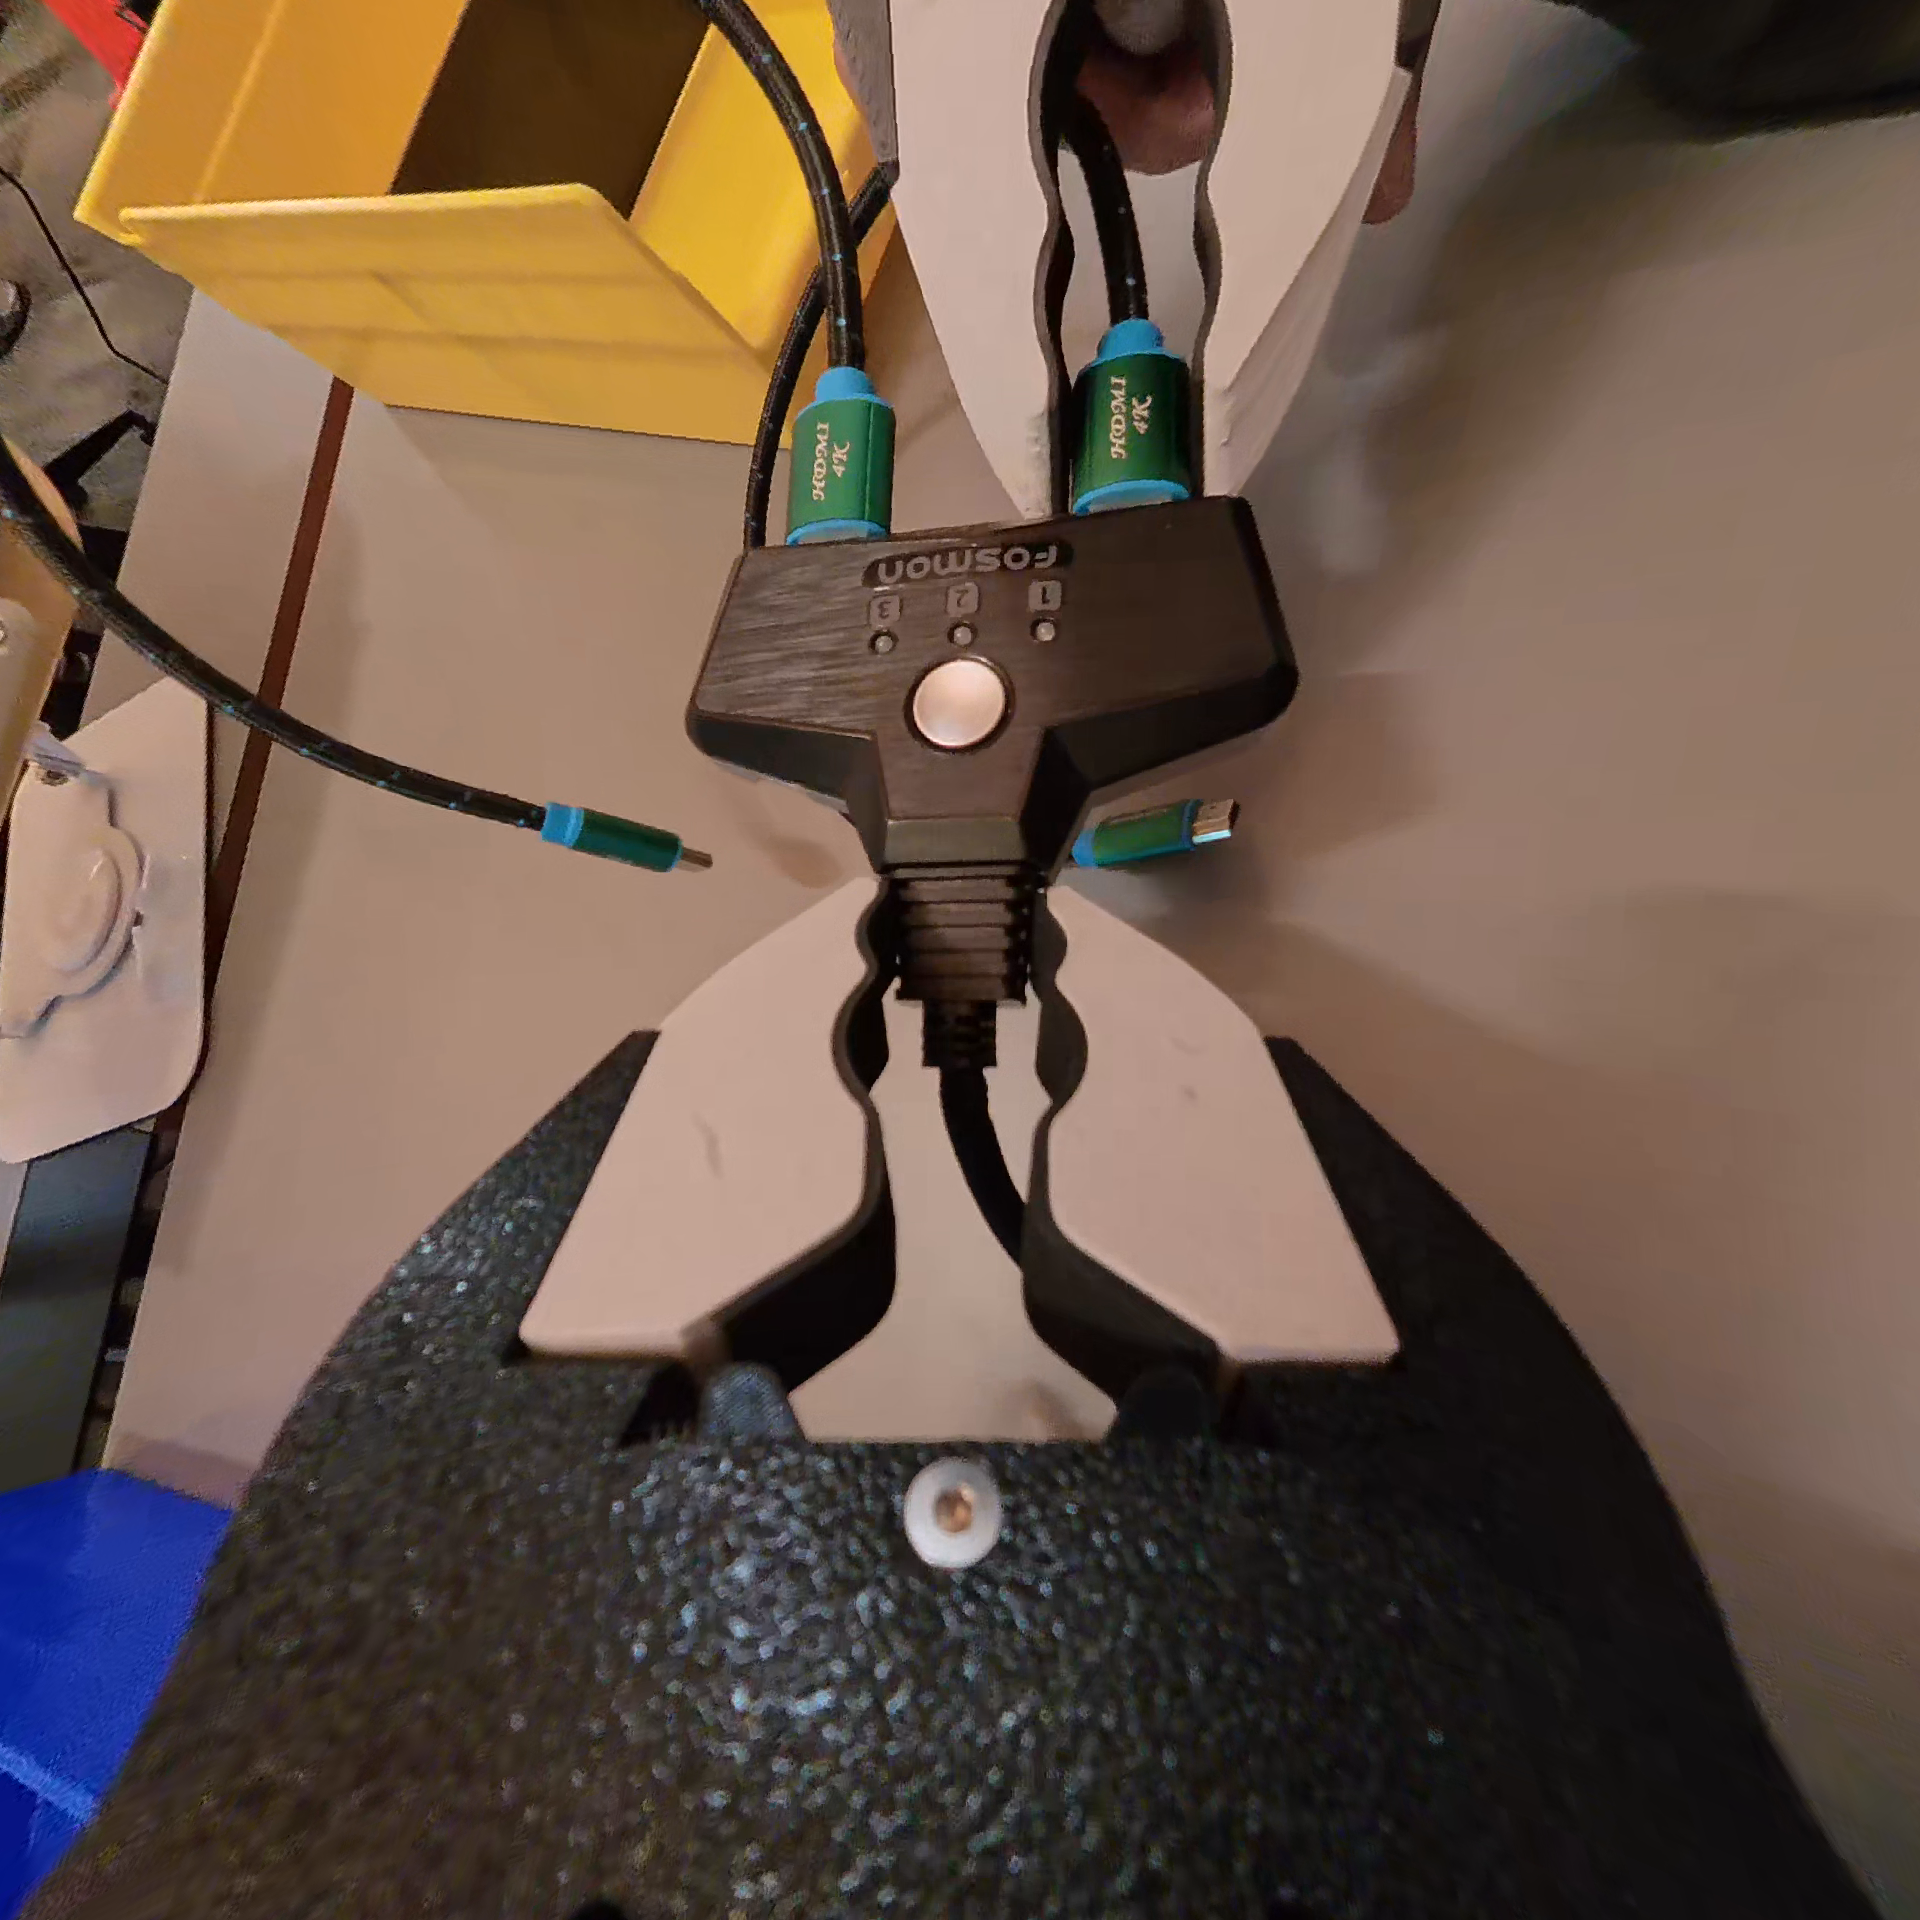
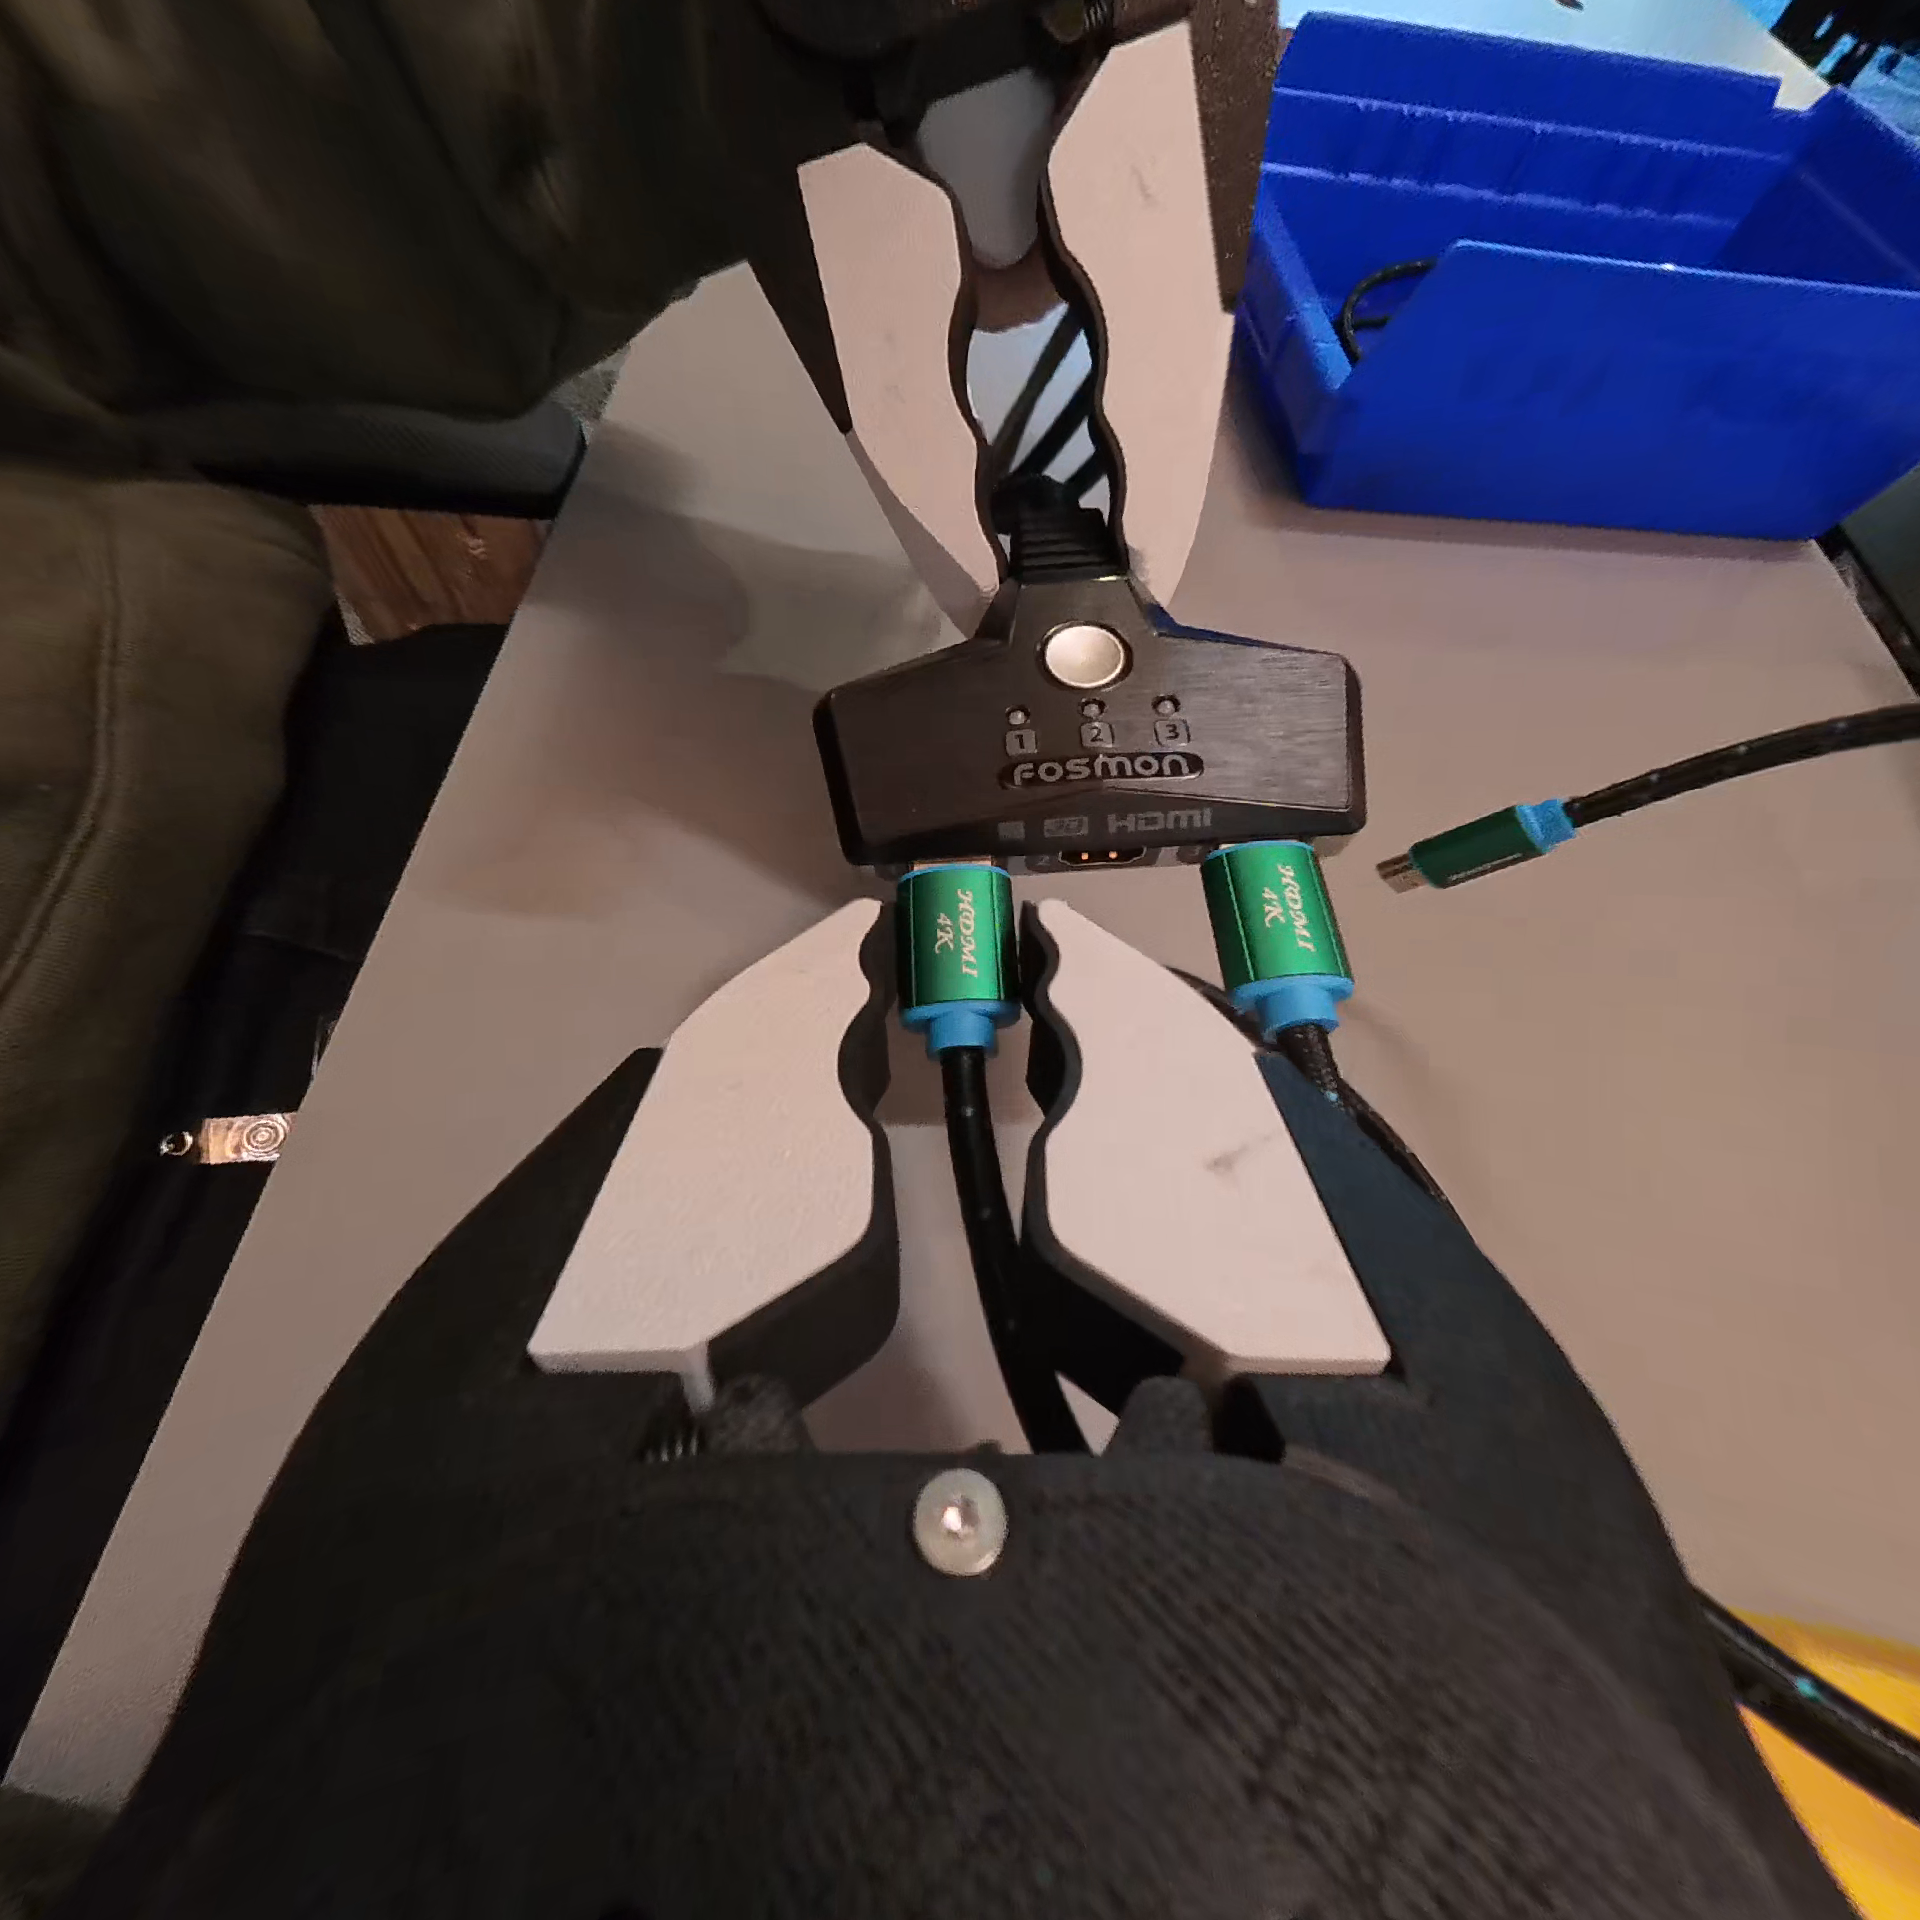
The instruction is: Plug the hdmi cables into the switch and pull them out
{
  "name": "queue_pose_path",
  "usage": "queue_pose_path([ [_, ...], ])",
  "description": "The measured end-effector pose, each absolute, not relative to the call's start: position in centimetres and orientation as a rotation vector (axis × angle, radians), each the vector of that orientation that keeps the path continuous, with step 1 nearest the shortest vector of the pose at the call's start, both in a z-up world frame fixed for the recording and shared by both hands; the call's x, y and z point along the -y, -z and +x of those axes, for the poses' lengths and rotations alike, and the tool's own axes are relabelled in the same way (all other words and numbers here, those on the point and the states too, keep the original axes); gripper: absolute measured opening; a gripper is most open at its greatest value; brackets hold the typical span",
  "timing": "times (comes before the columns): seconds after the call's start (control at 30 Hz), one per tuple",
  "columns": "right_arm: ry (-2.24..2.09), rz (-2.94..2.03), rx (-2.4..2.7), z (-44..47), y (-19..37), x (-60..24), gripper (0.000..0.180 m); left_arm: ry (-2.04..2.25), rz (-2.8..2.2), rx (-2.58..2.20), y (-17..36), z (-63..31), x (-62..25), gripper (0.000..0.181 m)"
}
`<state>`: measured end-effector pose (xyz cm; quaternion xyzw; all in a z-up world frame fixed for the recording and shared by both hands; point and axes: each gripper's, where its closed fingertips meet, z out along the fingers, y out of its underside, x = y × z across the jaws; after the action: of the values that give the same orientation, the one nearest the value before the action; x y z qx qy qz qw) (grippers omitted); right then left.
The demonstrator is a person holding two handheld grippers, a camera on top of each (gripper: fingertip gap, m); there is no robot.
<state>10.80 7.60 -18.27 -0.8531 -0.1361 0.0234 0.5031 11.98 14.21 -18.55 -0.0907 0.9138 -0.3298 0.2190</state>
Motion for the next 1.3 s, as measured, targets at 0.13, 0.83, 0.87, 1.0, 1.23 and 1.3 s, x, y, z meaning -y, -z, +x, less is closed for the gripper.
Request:
queue_pose_path([
  [0.13,-0.099,-2.007,0.315,10.6,17.5,-7.8,0.022,0.991,-0.298,-2.532,18.5,11.7,-14.3,0.023],
  [0.83,-0.139,-1.965,0.262,9.5,18.4,-8.5,0.023,1.510,-0.342,-2.319,19.1,10.6,-14.3,0.023],
  [0.87,-0.129,-1.959,0.261,9.3,18.4,-8.6,0.023,1.525,-0.324,-2.317,19.1,10.5,-14.3,0.023],
  [1.0,-0.176,-1.955,0.225,8.5,18.0,-8.6,0.024,1.548,-0.264,-2.335,19.0,9.9,-14.8,0.023],
  [1.23,-0.113,-2.003,0.221,7.3,15.4,-9.7,0.020,1.636,-0.230,-2.249,16.8,8.9,-16.0,0.023],
  [1.3,-0.087,-2.029,0.225,6.8,14.5,-10.1,0.020,1.656,-0.206,-2.218,15.7,8.5,-16.3,0.023],
])
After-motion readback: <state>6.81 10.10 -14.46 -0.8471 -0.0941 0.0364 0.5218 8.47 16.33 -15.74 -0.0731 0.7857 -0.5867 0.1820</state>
